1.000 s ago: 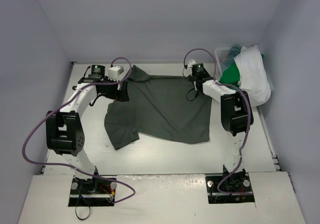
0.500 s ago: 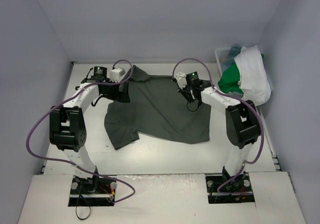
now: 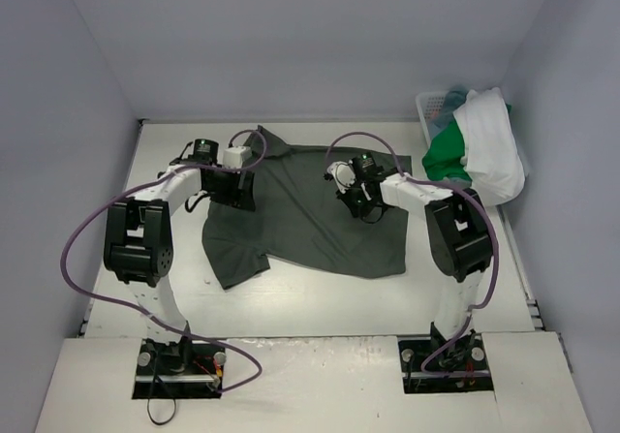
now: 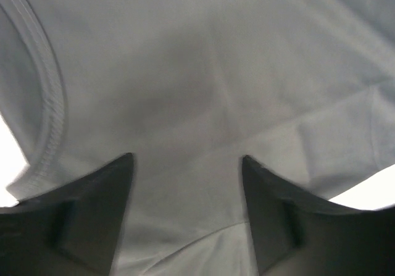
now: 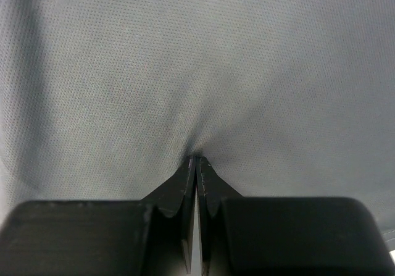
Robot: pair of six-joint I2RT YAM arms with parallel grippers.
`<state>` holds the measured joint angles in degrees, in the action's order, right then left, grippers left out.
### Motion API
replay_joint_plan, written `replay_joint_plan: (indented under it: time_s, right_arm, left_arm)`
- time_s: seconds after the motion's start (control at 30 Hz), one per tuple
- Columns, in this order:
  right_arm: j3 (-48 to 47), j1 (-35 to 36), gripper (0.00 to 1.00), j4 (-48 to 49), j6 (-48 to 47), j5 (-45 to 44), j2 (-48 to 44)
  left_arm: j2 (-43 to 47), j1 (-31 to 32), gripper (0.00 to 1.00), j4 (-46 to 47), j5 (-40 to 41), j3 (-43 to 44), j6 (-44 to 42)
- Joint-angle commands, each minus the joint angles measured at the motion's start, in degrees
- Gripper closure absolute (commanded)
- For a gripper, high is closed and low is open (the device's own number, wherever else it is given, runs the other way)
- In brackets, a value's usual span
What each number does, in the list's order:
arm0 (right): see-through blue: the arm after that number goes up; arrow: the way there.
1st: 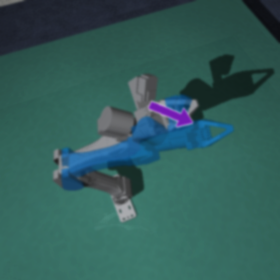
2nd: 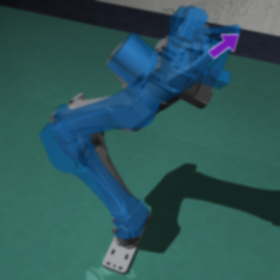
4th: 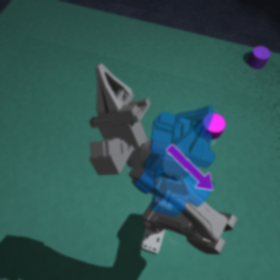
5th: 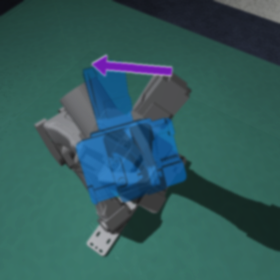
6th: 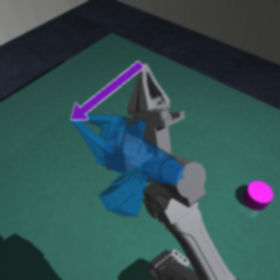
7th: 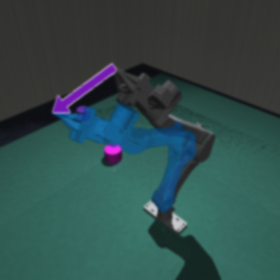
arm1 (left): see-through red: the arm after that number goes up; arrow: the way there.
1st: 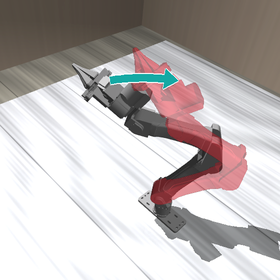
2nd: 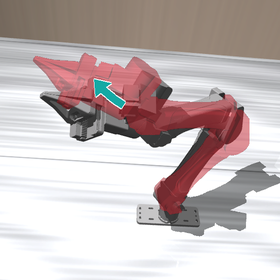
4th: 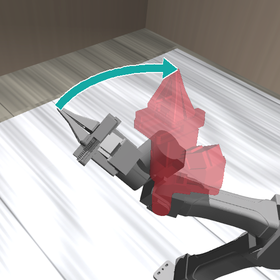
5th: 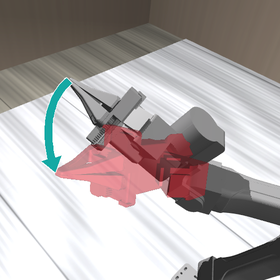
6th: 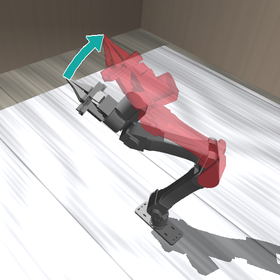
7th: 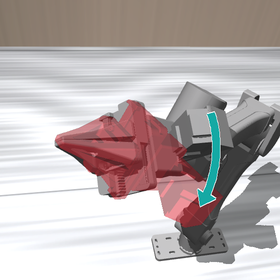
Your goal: Fold and stack the t-shirts
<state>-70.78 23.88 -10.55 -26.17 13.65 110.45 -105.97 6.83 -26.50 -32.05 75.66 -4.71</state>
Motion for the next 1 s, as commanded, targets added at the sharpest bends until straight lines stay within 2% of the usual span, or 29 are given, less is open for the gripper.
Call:
replay_joint_plan:
  time_s: [0.0,0.03,0.1,0.13,0.23,0.37,0.6,0.73,0.83,0.97]
  right_arm:
    - [1.2,0.6,1.0,-2.0,-1.1,0.9,-2.7]
    - [1.6,0.6,1.0,-2.3,-1.3,0.5,-3.3]
    - [3.1,0.6,1.0,-2.5,-1.7,0.4,-4.1]
    - [3.5,0.6,1.0,-2.6,-1.7,0.4,-4.7]
    - [4.4,0.6,1.0,-3.3,-2.0,0.4,-5.7]
    - [5.1,0.6,1.0,-4.6,-2.8,-0.5,-6.4]
    - [5.4,0.6,1.0,-6.1,-4.2,-3.8,-7.2]
    - [5.7,0.6,1.0,-6.3,-4.0,-3.7,-6.7]
    - [5.7,0.6,1.0,-6.4,-3.8,-5.4,-5.9]
    - [4.9,0.6,0.99,-6.2,-3.3,-7.2,-5.1]
  left_arm:
    - [1.2,0.0,0.42,-0.6,-0.3,-1.6,-2.1]
    - [0.9,0.0,0.56,-1.2,-0.4,-2.0,-2.9]
    - [0.2,0.0,0.72,-1.6,1.8,-3.2,-3.5]
    - [-0.3,0.0,0.83,-1.4,2.9,-3.6,-3.6]
    - [-2.7,0.0,0.92,-1.1,5.9,-3.7,-3.9]
    - [-6.4,0.3,1.0,-4.8,8.4,-1.3,-3.6]
    - [-6.5,1.3,1.0,-14.2,9.0,0.5,-8.0]
    - [-8.8,2.2,1.0,-28.6,7.5,2.8,-13.8]
    - [-10.2,2.2,1.0,-35.2,7.4,3.2,-17.7]
    - [-9.9,2.0,1.0,-36.1,8.3,2.7,-19.5]
